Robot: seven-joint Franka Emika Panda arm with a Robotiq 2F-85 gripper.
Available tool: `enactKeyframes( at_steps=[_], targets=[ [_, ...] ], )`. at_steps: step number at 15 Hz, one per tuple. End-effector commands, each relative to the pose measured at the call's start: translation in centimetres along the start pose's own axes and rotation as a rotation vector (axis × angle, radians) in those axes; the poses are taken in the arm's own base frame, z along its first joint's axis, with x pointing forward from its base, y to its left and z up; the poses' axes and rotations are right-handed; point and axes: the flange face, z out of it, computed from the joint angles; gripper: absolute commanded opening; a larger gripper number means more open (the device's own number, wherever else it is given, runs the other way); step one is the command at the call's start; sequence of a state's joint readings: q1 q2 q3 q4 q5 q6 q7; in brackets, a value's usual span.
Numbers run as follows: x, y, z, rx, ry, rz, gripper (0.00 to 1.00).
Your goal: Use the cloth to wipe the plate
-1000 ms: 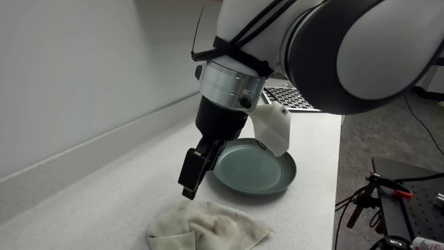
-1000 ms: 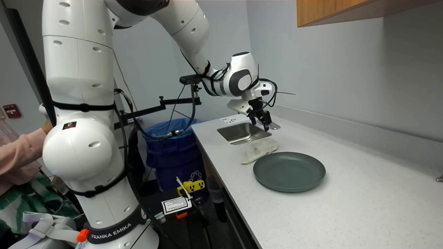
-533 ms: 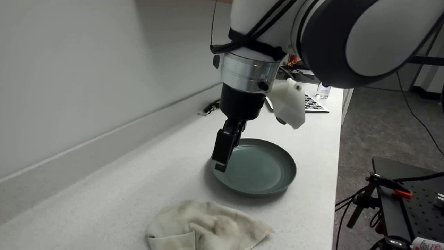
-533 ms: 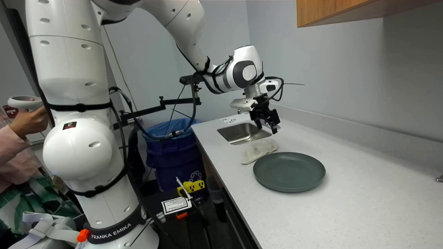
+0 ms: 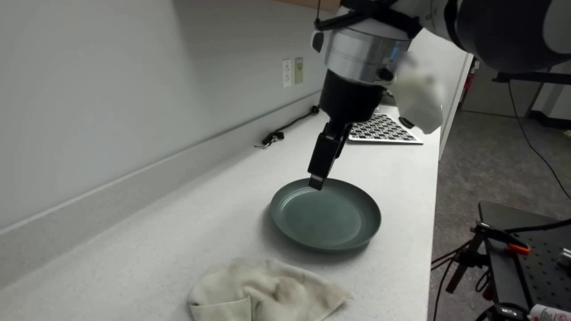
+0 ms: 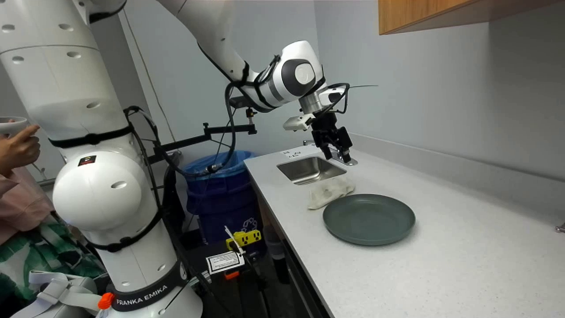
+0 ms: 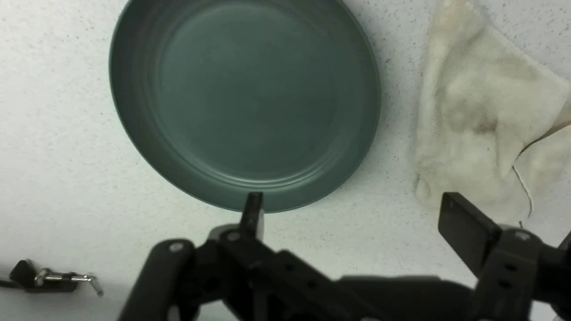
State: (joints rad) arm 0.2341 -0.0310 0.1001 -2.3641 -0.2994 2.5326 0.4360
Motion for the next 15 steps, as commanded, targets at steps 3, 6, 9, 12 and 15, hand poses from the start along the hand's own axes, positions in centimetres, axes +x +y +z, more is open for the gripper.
enactKeyframes(
  at_steps=[3, 6, 9, 12, 15],
  targets=[
    [-1.3, 0.3, -1.4, -0.01, 0.019, 0.039, 1.0],
    [-2.3, 0.3, -2.0, -0.016, 0.026, 0.058, 1.0],
    [-2.5, 0.4, -2.0, -0.017, 0.025, 0.06, 1.0],
    [-2.6, 0.5, -2.0, -0.018, 0.024, 0.061, 1.0],
    [-2.6, 0.5, -2.0, -0.018, 0.024, 0.061, 1.0]
  ],
)
